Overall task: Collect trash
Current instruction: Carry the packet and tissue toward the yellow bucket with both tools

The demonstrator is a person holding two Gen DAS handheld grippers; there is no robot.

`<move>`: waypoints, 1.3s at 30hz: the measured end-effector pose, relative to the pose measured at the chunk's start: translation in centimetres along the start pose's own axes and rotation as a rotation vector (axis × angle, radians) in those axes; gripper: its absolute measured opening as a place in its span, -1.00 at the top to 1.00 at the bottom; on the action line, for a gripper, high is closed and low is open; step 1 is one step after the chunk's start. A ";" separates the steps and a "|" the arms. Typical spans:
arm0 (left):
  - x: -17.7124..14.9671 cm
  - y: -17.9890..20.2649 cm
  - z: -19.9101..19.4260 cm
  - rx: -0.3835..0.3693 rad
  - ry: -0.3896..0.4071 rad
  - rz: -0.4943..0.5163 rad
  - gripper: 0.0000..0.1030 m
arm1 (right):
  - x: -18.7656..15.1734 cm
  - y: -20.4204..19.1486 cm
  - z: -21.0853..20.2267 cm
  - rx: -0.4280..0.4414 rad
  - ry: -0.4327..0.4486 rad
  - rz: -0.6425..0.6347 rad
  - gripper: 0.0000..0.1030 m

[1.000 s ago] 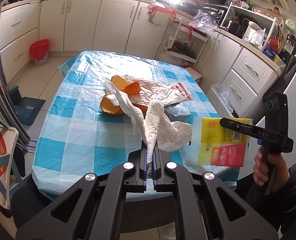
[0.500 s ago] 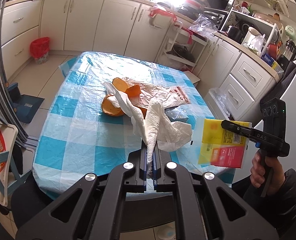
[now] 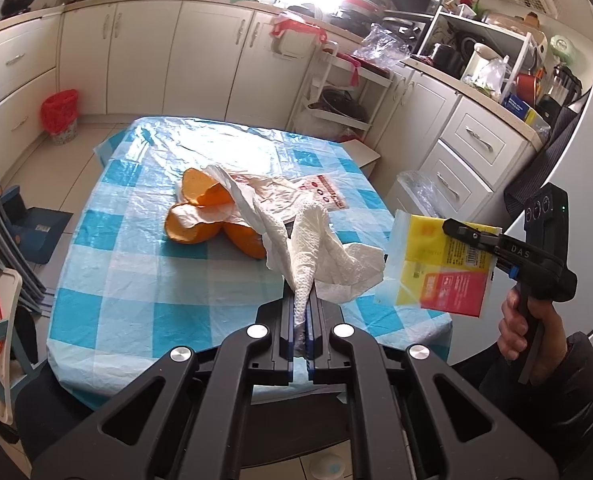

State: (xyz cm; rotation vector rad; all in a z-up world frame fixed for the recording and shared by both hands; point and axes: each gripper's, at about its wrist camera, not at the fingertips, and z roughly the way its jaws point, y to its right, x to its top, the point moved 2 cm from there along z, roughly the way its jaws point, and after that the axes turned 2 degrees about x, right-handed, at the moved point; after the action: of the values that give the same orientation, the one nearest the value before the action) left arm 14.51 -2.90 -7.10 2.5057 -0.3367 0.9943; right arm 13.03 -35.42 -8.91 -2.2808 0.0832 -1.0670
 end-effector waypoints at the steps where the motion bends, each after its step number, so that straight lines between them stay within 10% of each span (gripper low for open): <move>1: 0.1 0.3 -0.1 -0.004 0.002 0.004 0.92 | 0.1 0.1 -0.3 -0.008 0.010 0.005 0.90; 16: 1.7 4.3 -1.7 -0.079 0.048 0.059 0.92 | 1.8 4.3 -5.7 -0.167 0.157 0.089 0.90; 39: 3.2 9.8 -0.4 -0.165 0.054 0.135 0.92 | 2.1 8.7 -8.7 -0.390 0.125 0.098 0.90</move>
State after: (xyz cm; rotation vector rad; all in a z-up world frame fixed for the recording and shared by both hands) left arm 12.87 -11.59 -1.71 2.3289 -0.5544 1.0388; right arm 9.88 -47.44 -8.08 -2.5150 0.4873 -1.2254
